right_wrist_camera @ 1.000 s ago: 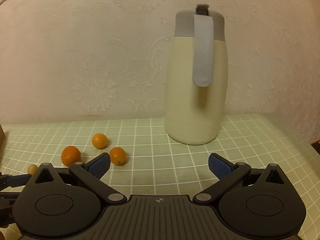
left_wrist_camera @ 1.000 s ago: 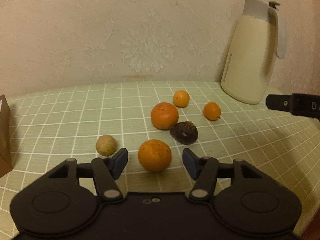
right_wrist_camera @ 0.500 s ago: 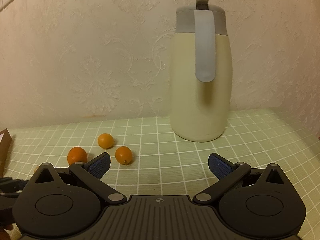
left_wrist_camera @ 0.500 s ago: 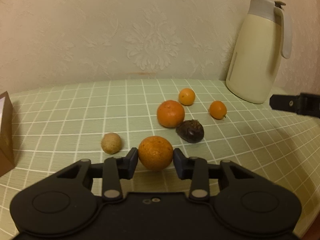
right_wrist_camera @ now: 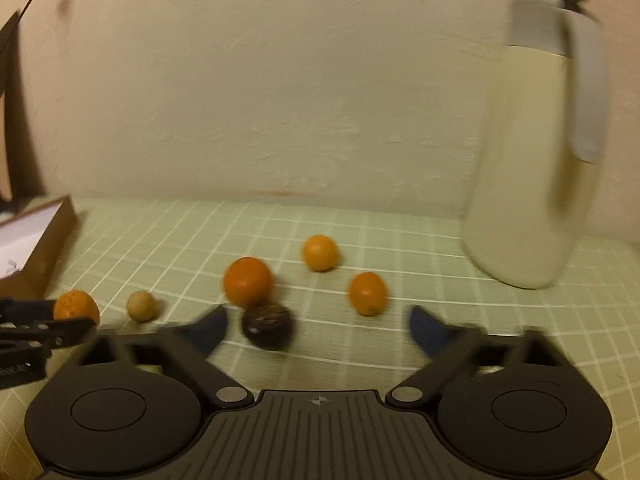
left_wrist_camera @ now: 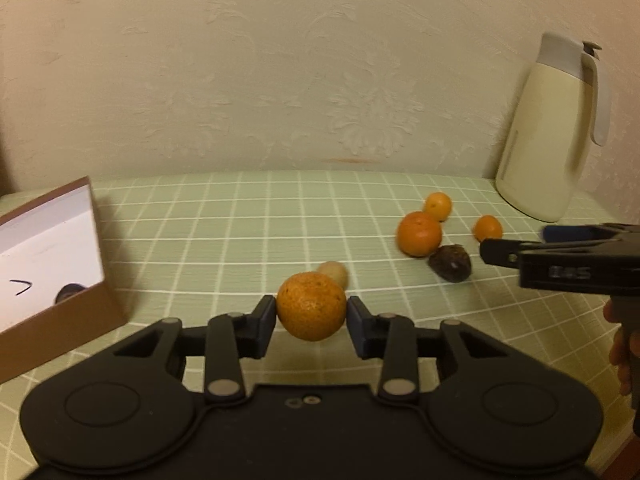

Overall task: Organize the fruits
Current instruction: 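Grasp the dark round fruit with the right gripper while left gripper carries the tangerine toward the box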

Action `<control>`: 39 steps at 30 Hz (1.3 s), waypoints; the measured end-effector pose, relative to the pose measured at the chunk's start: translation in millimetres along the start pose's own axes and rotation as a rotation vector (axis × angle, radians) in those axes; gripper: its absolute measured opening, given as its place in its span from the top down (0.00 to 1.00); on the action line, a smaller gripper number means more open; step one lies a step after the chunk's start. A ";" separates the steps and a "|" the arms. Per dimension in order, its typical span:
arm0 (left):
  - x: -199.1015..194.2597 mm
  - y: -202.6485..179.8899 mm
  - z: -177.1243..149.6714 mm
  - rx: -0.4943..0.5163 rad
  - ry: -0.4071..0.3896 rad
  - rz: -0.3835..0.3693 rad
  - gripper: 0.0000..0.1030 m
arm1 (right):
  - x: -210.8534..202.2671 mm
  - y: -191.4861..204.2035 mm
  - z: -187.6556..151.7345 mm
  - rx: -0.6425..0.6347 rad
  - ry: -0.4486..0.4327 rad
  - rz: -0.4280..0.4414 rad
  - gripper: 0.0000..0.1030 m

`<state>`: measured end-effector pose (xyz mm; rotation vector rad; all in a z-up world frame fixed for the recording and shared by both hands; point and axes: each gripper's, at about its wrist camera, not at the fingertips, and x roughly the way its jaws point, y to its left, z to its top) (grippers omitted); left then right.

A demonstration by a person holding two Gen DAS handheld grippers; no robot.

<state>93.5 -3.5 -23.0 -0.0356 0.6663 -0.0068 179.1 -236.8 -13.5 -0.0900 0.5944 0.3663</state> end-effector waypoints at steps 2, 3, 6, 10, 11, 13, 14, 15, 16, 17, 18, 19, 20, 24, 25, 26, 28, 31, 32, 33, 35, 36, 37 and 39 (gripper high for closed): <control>-1.9 2.3 0.3 0.000 -0.001 0.004 0.72 | 8.1 6.0 -1.1 -0.002 0.025 0.015 0.31; -2.6 2.7 0.3 0.000 -0.002 0.004 0.72 | 11.9 8.5 -1.0 -0.004 0.034 0.020 0.31; -4.9 2.9 0.4 0.001 -0.006 0.002 0.72 | 18.0 14.3 -0.9 -0.015 0.044 0.032 0.31; -5.9 3.8 0.3 0.000 -0.010 0.000 0.72 | 26.1 17.4 -2.6 -0.018 0.065 0.041 0.39; -6.1 4.2 -0.3 0.000 -0.011 0.000 0.72 | 30.0 18.2 -2.2 -0.019 0.075 0.042 0.48; -7.4 6.1 -1.2 -0.002 -0.012 0.003 0.72 | 34.6 18.8 -1.9 -0.010 0.091 0.039 0.52; -8.0 7.2 -1.4 -0.004 -0.013 0.005 0.72 | 36.5 18.6 -1.9 -0.005 0.093 0.037 0.52; -8.3 8.1 -1.5 -0.005 -0.013 0.006 0.72 | 37.6 18.3 -1.9 0.000 0.095 0.039 0.52; -8.9 8.5 -2.1 -0.006 -0.013 0.008 0.72 | 38.8 18.1 -1.9 0.006 0.096 0.040 0.52; -9.1 9.2 -2.3 -0.007 -0.012 0.008 0.72 | 39.9 18.4 -1.9 0.009 0.098 0.040 0.52; -9.4 9.8 -2.3 -0.008 -0.013 0.009 0.72 | 41.3 19.6 -1.4 0.008 0.101 0.040 0.52; -9.5 10.5 -2.1 -0.009 -0.013 0.010 0.72 | 42.5 20.4 -1.6 0.009 0.104 0.040 0.52; -9.7 11.4 -2.0 -0.010 -0.014 0.010 0.72 | 43.8 21.0 -1.9 0.010 0.107 0.043 0.52; -10.8 15.3 -1.6 -0.014 -0.017 0.013 0.72 | 48.0 22.1 -0.5 0.023 0.116 0.040 0.64; -11.3 16.2 -1.5 -0.016 -0.018 0.013 0.72 | 47.8 23.1 0.2 0.022 0.117 0.037 0.64; -11.9 16.7 -1.3 -0.017 -0.019 0.014 0.72 | 47.1 24.0 0.6 0.019 0.116 0.034 0.64; -13.0 17.5 -0.6 -0.020 -0.023 0.015 0.72 | 43.9 25.5 1.9 0.017 0.108 0.027 0.64; -16.6 19.6 -0.4 -0.026 -0.034 0.019 0.72 | 35.1 28.3 7.4 0.008 0.080 0.027 0.64; -18.5 20.3 -0.2 -0.029 -0.038 0.020 0.72 | 31.2 29.5 9.5 0.008 0.069 0.028 0.64; -20.6 20.9 0.2 -0.031 -0.045 0.022 0.72 | 27.3 30.9 11.8 0.010 0.059 0.031 0.64; -26.6 22.3 0.7 -0.026 -0.061 0.032 0.72 | 19.8 35.2 17.1 0.012 0.040 0.040 0.64; -29.8 23.3 0.5 -0.023 -0.068 0.037 0.72 | 15.1 38.9 20.4 0.007 0.026 0.045 0.64; -32.9 25.0 0.3 -0.021 -0.074 0.043 0.72 | 11.4 42.7 23.8 0.003 0.015 0.051 0.64; -39.0 28.4 0.3 -0.022 -0.084 0.055 0.72 | 3.0 51.2 30.8 -0.002 -0.014 0.066 0.64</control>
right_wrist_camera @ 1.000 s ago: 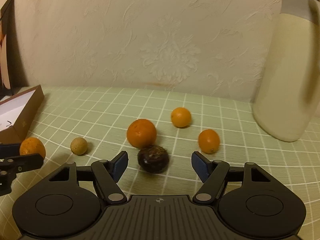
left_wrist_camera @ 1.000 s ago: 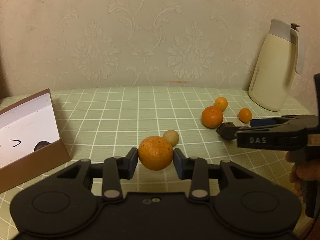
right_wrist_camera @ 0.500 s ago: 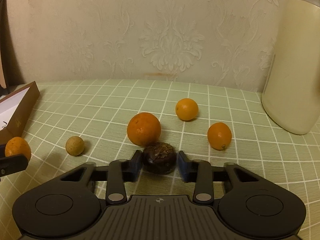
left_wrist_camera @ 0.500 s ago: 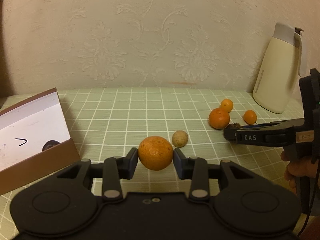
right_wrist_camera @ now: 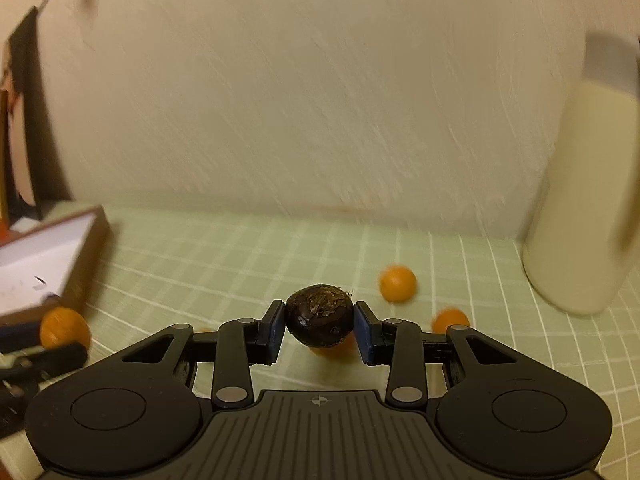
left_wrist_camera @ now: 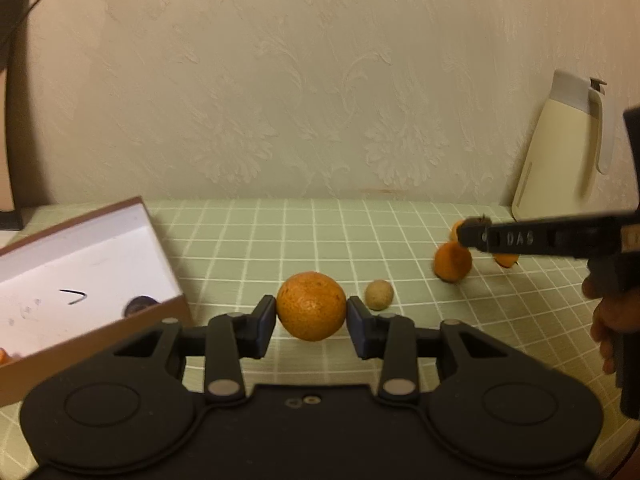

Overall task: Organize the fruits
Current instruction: 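Grasp the dark round fruit with the right gripper while left gripper carries the tangerine toward the box, then lower the tangerine and dark fruit into the white box and open both grippers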

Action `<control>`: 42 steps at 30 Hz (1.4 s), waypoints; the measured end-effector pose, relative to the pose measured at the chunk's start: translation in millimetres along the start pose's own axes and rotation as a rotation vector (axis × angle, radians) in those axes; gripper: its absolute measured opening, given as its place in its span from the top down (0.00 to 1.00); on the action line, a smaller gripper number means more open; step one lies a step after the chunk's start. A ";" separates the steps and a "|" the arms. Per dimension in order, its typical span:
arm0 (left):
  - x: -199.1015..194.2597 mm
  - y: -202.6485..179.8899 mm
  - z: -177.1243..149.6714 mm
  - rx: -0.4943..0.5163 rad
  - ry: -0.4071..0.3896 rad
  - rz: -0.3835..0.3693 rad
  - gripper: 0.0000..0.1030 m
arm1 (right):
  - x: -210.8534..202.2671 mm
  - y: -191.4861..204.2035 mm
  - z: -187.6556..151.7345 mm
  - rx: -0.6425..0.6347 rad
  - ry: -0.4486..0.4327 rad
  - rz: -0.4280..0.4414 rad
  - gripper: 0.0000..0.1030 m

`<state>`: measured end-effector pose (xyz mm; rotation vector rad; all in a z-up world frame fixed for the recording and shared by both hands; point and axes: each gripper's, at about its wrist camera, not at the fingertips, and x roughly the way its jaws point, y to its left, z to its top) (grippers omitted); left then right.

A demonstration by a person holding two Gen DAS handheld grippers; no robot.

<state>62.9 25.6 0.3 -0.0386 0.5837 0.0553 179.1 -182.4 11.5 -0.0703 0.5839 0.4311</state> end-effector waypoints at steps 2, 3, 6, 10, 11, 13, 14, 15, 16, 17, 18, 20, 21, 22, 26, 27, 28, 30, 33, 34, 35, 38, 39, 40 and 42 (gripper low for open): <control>-6.3 6.7 0.4 -0.007 -0.011 0.012 0.72 | -5.4 9.0 5.4 -0.004 -0.017 0.012 0.64; -9.5 9.9 0.6 -0.008 -0.016 0.021 0.72 | -7.2 13.2 7.5 -0.007 -0.023 0.020 0.64; -18.6 21.5 2.1 -0.020 -0.032 0.049 0.72 | -12.4 26.8 13.0 -0.022 -0.041 0.038 0.64; -30.7 43.6 2.4 -0.049 -0.052 0.099 0.72 | -17.4 45.1 19.0 -0.040 -0.061 0.064 0.64; -33.9 49.1 2.3 -0.058 -0.056 0.111 0.72 | -18.4 49.6 20.1 -0.043 -0.066 0.070 0.64; -39.3 60.6 1.5 -0.074 -0.062 0.134 0.72 | -18.5 60.5 22.6 -0.054 -0.071 0.083 0.64; -42.5 64.6 1.0 -0.080 -0.065 0.144 0.72 | -18.6 66.0 23.1 -0.059 -0.072 0.090 0.64; -45.4 69.5 0.7 -0.086 -0.068 0.154 0.72 | -19.1 72.0 24.1 -0.067 -0.076 0.097 0.64; -47.5 74.4 0.8 -0.091 -0.072 0.163 0.72 | -19.0 75.7 24.3 -0.073 -0.079 0.103 0.64; -50.7 78.7 0.2 -0.096 -0.076 0.172 0.72 | -19.5 81.2 24.7 -0.079 -0.082 0.110 0.64; -53.5 83.2 -0.2 -0.101 -0.079 0.182 0.72 | -19.6 86.7 25.0 -0.085 -0.083 0.117 0.64; -58.3 92.5 -1.5 -0.113 -0.083 0.197 0.72 | -18.6 95.8 24.8 -0.097 -0.083 0.132 0.64; -61.0 96.8 -2.0 -0.119 -0.087 0.206 0.72 | -18.3 102.0 24.8 -0.105 -0.082 0.140 0.64; -64.3 101.0 -2.4 -0.124 -0.090 0.215 0.72 | -17.3 107.0 24.1 -0.112 -0.082 0.147 0.64; -73.4 118.7 -5.3 -0.147 -0.101 0.251 0.72 | -17.0 129.0 23.9 -0.140 -0.091 0.183 0.64; -75.5 123.4 -5.9 -0.154 -0.104 0.261 0.72 | -17.3 134.3 23.7 -0.146 -0.093 0.193 0.64; -78.2 127.5 -6.8 -0.160 -0.106 0.271 0.72 | -16.4 140.3 23.6 -0.151 -0.093 0.203 0.64; -83.5 135.7 -8.4 -0.174 -0.110 0.289 0.72 | -15.4 151.5 23.0 -0.162 -0.095 0.223 0.64; -88.8 148.7 -9.9 -0.193 -0.115 0.312 0.72 | -12.5 167.1 21.0 -0.179 -0.093 0.248 0.64; -90.3 152.0 -10.4 -0.198 -0.117 0.320 0.72 | -11.9 171.7 20.3 -0.184 -0.093 0.257 0.64; -91.7 155.1 -11.1 -0.201 -0.118 0.327 0.72 | -10.5 177.2 19.6 -0.190 -0.090 0.265 0.64; -94.4 164.9 -14.2 -0.212 -0.116 0.346 0.72 | -8.0 190.2 18.4 -0.202 -0.091 0.287 0.64; -95.3 167.7 -15.5 -0.214 -0.115 0.352 0.72 | -6.8 194.3 18.0 -0.204 -0.090 0.293 0.64; -96.0 170.9 -16.9 -0.218 -0.113 0.360 0.72 | -5.6 198.8 17.9 -0.204 -0.090 0.298 0.64; -97.7 177.9 -19.3 -0.227 -0.109 0.373 0.72 | -2.6 206.5 17.4 -0.205 -0.089 0.308 0.64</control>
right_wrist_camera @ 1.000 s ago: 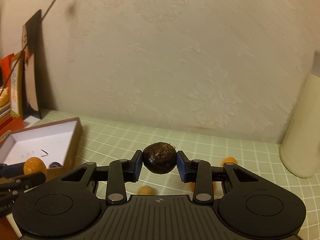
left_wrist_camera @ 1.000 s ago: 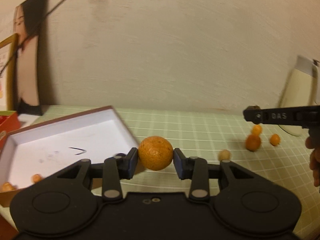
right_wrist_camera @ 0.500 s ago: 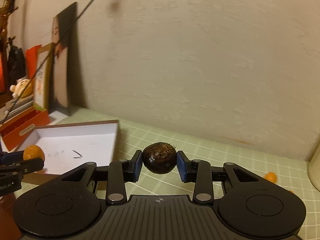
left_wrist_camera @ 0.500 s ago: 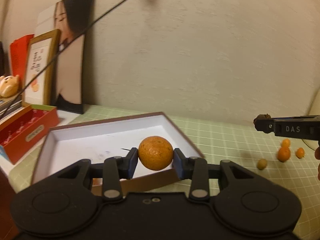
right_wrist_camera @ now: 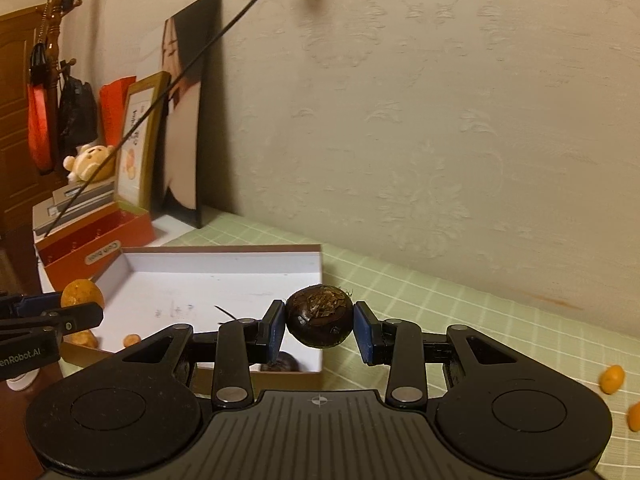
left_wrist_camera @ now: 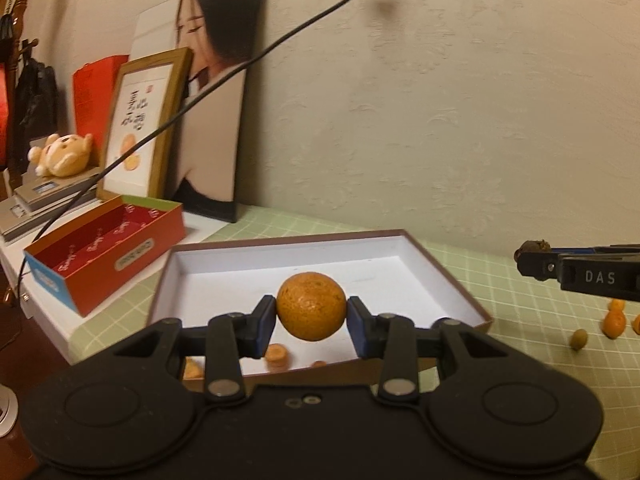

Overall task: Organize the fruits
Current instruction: 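Lower the tangerine and dark fruit into the white box and open both grippers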

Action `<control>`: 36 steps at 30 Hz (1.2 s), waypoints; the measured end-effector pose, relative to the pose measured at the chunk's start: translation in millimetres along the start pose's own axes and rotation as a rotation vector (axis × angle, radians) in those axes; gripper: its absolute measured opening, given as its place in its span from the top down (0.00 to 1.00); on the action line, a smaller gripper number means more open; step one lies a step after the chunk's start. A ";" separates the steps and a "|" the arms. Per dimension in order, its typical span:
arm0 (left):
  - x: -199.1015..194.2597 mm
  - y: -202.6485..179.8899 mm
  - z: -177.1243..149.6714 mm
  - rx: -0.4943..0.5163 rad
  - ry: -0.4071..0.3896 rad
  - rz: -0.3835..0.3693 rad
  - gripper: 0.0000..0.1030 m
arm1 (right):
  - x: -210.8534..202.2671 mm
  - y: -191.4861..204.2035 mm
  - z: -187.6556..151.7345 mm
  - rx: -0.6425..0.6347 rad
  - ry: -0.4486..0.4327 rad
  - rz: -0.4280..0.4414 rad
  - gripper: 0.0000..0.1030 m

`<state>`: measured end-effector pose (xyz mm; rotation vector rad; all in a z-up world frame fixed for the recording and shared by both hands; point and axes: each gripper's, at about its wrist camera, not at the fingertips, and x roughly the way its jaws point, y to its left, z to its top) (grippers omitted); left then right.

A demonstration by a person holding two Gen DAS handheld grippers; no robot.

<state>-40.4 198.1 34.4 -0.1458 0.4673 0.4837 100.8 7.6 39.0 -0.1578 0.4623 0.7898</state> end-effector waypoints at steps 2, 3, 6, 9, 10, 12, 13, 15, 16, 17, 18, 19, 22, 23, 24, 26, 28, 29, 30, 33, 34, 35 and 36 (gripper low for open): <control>2.0 7.7 -1.0 -0.007 0.004 0.015 0.72 | 4.3 5.9 1.4 -0.002 0.001 0.011 0.64; 2.8 11.2 -1.4 -0.013 0.007 0.021 0.72 | 6.7 9.2 2.0 -0.003 0.000 0.016 0.64; 5.5 19.1 -2.8 -0.023 0.010 0.040 0.72 | 14.1 17.3 3.7 -0.005 0.002 0.030 0.64; 8.7 25.6 -3.5 -0.032 0.015 0.055 0.72 | 21.3 22.0 3.1 -0.006 0.011 0.041 0.64; 9.5 28.0 -3.5 -0.036 0.013 0.061 0.72 | 23.9 22.8 2.5 -0.007 0.014 0.044 0.64; 10.8 32.3 -3.3 -0.044 0.013 0.071 0.72 | 29.6 24.2 1.8 -0.008 0.019 0.049 0.64; 11.9 34.8 -2.9 -0.048 0.012 0.078 0.72 | 32.8 24.8 1.7 -0.006 0.023 0.052 0.64; 14.7 39.8 -2.7 -0.059 0.015 0.089 0.72 | 37.5 25.9 1.5 -0.002 0.025 0.057 0.64; 15.8 41.9 -2.7 -0.063 0.017 0.095 0.72 | 39.9 27.0 1.8 -0.001 0.025 0.060 0.64; 16.9 44.3 -2.6 -0.067 0.017 0.100 0.72 | 42.1 27.8 1.9 0.001 0.027 0.063 0.64; 17.8 46.2 -2.6 -0.070 0.016 0.104 0.72 | 44.1 28.9 2.0 0.003 0.027 0.067 0.64; 18.5 47.8 -2.6 -0.073 0.016 0.109 0.72 | 46.0 30.6 2.2 0.004 0.026 0.070 0.64; 21.9 52.5 -2.6 -0.080 0.020 0.120 0.72 | 53.7 33.8 1.9 0.009 0.033 0.078 0.64; 23.1 53.8 -2.4 -0.080 0.019 0.123 0.72 | 56.0 34.8 1.9 0.010 0.035 0.080 0.64; 24.3 54.4 -2.1 -0.079 0.020 0.126 0.72 | 57.9 35.3 2.0 0.009 0.034 0.081 0.64; 26.6 56.4 -1.8 -0.088 0.022 0.126 0.72 | 61.9 35.8 2.7 0.016 0.038 0.082 0.64; 28.6 55.8 -0.7 -0.088 0.019 0.128 0.71 | 65.6 36.1 2.1 0.015 0.040 0.082 0.64; 29.9 55.0 -0.5 -0.089 0.017 0.128 0.65 | 66.5 36.8 1.6 0.007 0.033 0.075 0.62; 30.2 53.0 -1.2 -0.083 0.011 0.130 0.41 | 68.2 38.1 1.1 -0.008 0.022 0.063 0.52; 25.7 47.0 -1.6 -0.046 -0.039 0.171 0.11 | 68.2 39.0 -3.9 -0.012 -0.046 -0.025 0.00; 25.0 46.0 -1.2 -0.036 -0.044 0.179 0.10 | 69.9 37.4 -3.3 -0.012 -0.035 0.001 0.00; 25.2 46.5 -0.9 -0.036 -0.041 0.180 0.09 | 71.4 36.7 -2.7 -0.006 -0.030 0.011 0.00; 25.6 47.8 -1.0 -0.043 -0.036 0.179 0.09 | 71.6 37.1 -2.8 -0.004 -0.041 -0.002 0.00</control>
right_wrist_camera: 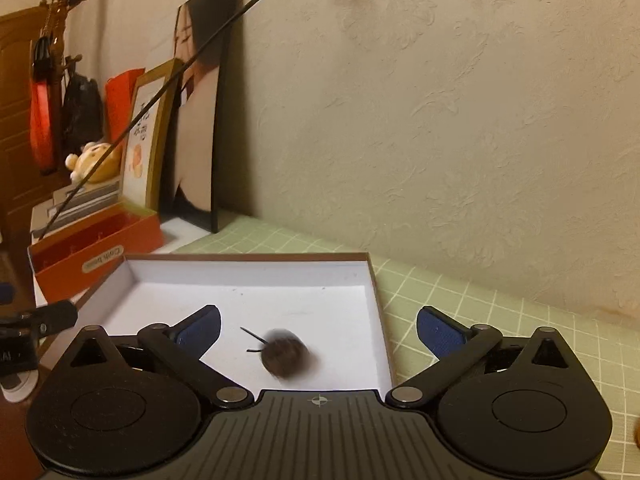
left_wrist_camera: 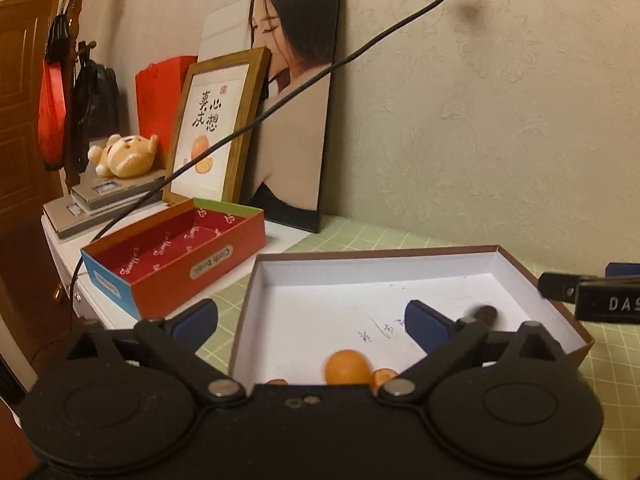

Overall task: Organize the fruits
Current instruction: 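Lower the tangerine and dark fruit into the white box and open both grippers, then move both open grippers back from the box to the remaining fruit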

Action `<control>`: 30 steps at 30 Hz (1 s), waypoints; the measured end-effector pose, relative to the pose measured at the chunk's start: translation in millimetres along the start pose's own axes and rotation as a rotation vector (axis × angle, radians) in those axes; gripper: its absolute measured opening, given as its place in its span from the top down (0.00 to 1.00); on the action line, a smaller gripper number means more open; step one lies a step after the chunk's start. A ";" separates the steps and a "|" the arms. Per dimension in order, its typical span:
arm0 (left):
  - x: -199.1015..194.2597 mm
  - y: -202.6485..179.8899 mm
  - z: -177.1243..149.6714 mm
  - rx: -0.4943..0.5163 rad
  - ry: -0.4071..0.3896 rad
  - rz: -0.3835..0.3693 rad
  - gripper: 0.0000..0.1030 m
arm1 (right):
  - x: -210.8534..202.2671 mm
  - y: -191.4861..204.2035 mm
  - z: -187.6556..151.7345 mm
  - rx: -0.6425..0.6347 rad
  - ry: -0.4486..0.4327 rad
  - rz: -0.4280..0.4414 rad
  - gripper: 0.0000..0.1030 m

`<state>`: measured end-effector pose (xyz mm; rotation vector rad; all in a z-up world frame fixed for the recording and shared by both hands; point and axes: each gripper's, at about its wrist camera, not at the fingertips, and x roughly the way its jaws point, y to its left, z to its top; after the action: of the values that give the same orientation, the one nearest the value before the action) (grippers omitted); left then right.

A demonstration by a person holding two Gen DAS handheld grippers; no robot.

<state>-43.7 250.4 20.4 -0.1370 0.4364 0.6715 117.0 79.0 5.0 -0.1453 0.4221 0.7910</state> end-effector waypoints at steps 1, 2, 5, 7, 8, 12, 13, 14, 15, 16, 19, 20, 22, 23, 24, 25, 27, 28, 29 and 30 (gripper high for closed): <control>0.8 1.1 0.3 -0.004 0.005 0.001 0.09 | 0.2 0.3 0.1 -0.001 -0.004 -0.002 0.00; 1.3 2.6 0.9 -0.007 0.005 0.002 0.09 | 1.2 0.2 0.1 0.000 -0.002 0.003 0.00; 0.9 6.7 2.0 -0.020 0.001 0.006 0.08 | 3.6 0.3 -0.4 0.004 0.002 0.003 0.00; 1.3 9.7 2.1 -0.033 0.006 0.002 0.07 | 2.8 1.2 -1.0 0.001 0.003 0.004 0.00; 1.7 11.3 2.2 -0.037 0.008 0.002 0.06 | 3.2 1.9 -1.0 -0.001 0.003 0.005 0.00; 1.7 14.2 2.5 -0.041 0.010 0.003 0.06 | -1.8 1.4 -1.9 -0.004 0.000 0.011 0.00; 1.7 14.7 2.5 -0.042 0.010 0.005 0.06 | -1.5 1.6 -2.2 -0.003 0.002 0.013 0.00; 2.0 15.2 2.4 -0.044 0.012 0.006 0.06 | -1.4 1.6 -2.5 -0.004 0.002 0.011 0.00; 2.3 15.4 2.3 -0.044 0.015 0.007 0.06 | -1.2 1.8 -2.5 -0.003 0.003 0.013 0.00; 2.7 15.5 2.3 -0.044 0.018 0.008 0.06 | -1.3 1.9 -2.6 -0.003 0.003 0.014 0.00; 2.6 15.9 2.0 -0.040 0.015 0.011 0.06 | -1.7 2.9 -3.1 -0.005 0.002 0.016 0.00; 1.9 15.8 2.0 -0.041 0.012 0.013 0.06 | -1.7 3.5 -3.3 -0.006 0.001 0.014 0.00; 1.4 15.6 2.1 -0.045 0.010 0.017 0.06 | -1.9 3.4 -3.4 -0.005 0.002 0.016 0.00; 1.7 16.4 2.0 -0.046 0.010 0.018 0.06 | -2.0 3.4 -3.4 -0.005 0.003 0.017 0.00; 2.0 16.6 2.0 -0.046 0.013 0.019 0.06 | -2.5 3.6 -3.7 -0.006 0.002 0.016 0.00; 2.2 17.0 2.0 -0.048 0.016 0.021 0.06 | -1.6 3.5 -3.1 -0.007 0.002 0.019 0.00; 2.3 17.7 1.9 -0.050 0.021 0.020 0.06 | -2.1 3.7 -3.1 -0.006 0.001 0.021 0.00; 2.4 17.8 1.8 -0.050 0.023 0.023 0.06 | -2.4 4.1 -3.2 -0.007 0.001 0.021 0.00; 2.1 18.4 1.9 -0.051 0.023 0.023 0.06 | -2.5 4.5 -3.4 -0.008 0.001 0.020 0.00; 2.1 18.8 2.0 -0.055 0.025 0.021 0.06 | -2.7 4.5 -3.5 -0.007 0.002 0.022 0.00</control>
<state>-53.3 266.7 21.6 -0.1930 0.4438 0.7029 111.0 79.3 3.1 -0.1484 0.4231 0.8141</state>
